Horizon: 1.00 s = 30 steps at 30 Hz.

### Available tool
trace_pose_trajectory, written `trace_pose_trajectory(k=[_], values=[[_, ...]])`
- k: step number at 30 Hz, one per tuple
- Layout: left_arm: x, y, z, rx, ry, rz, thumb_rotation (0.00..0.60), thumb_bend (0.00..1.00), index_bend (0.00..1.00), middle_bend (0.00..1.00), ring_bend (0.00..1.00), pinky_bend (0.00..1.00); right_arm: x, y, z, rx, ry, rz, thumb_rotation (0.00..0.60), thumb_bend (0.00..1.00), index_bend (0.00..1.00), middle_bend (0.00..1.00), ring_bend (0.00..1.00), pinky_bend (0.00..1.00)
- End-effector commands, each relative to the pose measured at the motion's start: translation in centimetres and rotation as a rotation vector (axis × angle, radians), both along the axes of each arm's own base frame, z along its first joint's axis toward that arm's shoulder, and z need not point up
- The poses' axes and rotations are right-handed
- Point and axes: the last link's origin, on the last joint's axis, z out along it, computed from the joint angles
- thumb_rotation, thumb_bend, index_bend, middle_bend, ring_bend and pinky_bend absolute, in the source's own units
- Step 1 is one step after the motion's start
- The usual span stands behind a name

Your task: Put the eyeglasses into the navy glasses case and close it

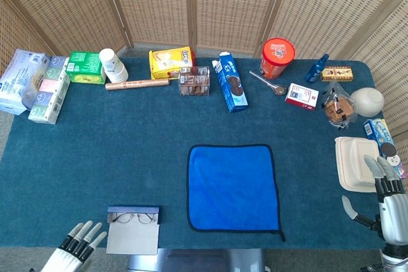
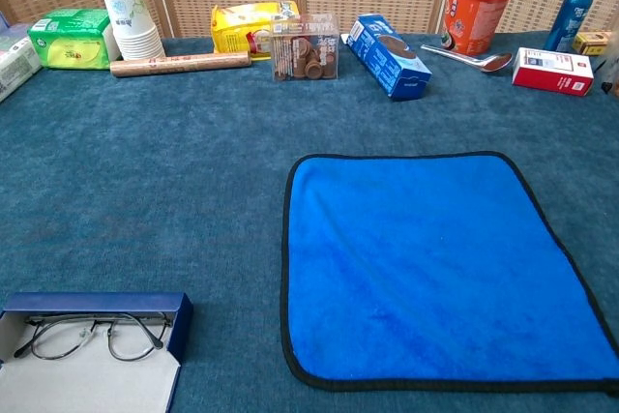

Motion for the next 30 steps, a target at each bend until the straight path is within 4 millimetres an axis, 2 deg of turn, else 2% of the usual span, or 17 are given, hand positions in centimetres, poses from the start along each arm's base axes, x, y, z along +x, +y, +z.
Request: trace_pose_trajectory(k=[1,9,21,30], values=[[-0.3,0.2,0.2,0.024,0.042,-0.072,0.600,0.29,0.09,0.06,0.00,0.12,-0.2,0.2,0.3,-0.002,0.000,0.009,0.340,0.35,0.00,0.12,0.00,0.11],[-0.9,-0.2,-0.4,0.014,0.092,-0.105,0.600,0.29,0.08,0.05,0.00,0.11,-0.8,1.0,0.7,-0.008,-0.011,0.016,0.337,0.35,0.00,0.12,0.00,0.11],[-1.4,0.5,-1.9,0.014,0.149,-0.104,0.600,0.29,0.08,0.03,0.00,0.08,-1.2,1.9,1.2,-0.018,-0.021,0.029,0.338,0.35,0.00,0.12,0.00,0.11],[-0.8,0.7,-2.8,0.010,0.185,-0.131,0.600,0.29,0.10,0.03,0.00,0.07,-1.8,2.8,0.6,0.128,0.057,0.018,0.339,0.35,0.00,0.12,0.00,0.11]])
